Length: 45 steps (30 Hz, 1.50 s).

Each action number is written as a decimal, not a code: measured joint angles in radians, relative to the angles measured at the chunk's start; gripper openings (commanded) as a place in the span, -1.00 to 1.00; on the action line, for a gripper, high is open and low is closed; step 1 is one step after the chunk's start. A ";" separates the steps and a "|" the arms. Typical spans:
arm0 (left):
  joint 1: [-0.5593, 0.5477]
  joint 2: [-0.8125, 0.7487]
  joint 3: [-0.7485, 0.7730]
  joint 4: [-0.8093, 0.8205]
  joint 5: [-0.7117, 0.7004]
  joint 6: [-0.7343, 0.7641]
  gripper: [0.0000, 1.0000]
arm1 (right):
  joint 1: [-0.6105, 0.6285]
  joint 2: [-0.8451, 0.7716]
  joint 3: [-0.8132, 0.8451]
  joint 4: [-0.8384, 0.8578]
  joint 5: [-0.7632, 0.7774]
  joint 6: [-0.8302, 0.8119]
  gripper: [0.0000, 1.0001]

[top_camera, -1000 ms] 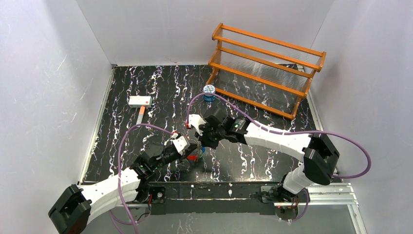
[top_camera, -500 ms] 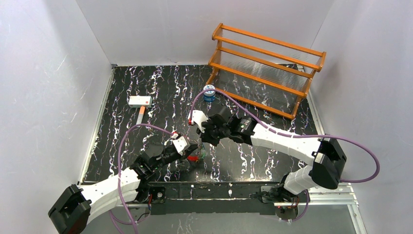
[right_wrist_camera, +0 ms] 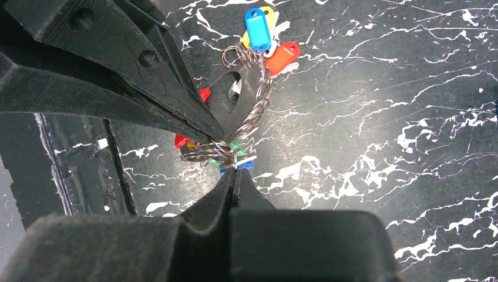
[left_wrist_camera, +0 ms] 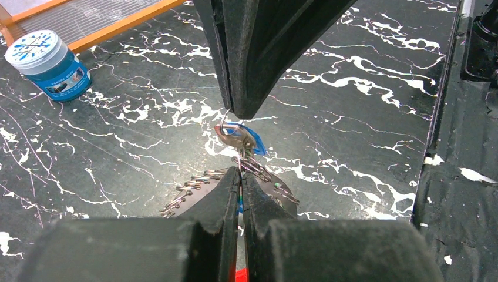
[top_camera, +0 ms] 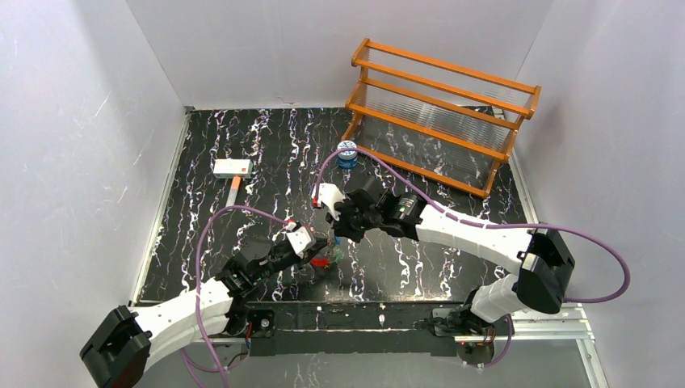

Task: Put the keys on the keyring

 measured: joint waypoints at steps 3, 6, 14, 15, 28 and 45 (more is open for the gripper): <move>0.000 0.000 0.000 0.000 0.000 0.004 -1.00 | 0.000 0.000 0.000 -0.004 -0.005 -0.003 -0.97; 0.000 0.001 0.001 0.000 0.000 0.005 -1.00 | 0.000 0.000 0.000 -0.018 -0.014 -0.008 -0.97; 0.000 0.002 0.002 -0.001 0.000 0.007 -1.00 | 0.000 0.000 -0.002 -0.050 -0.039 -0.022 -0.97; 0.000 0.002 0.002 -0.001 0.000 0.006 -1.00 | 0.000 0.000 -0.002 -0.050 -0.040 -0.022 -0.97; 0.000 0.011 0.005 -0.003 0.005 0.006 -1.00 | 0.005 0.029 -0.002 -0.048 -0.040 -0.020 -0.97; 0.000 0.011 0.008 -0.003 0.007 -0.005 -1.00 | 0.014 0.031 -0.002 -0.025 -0.016 -0.018 -0.97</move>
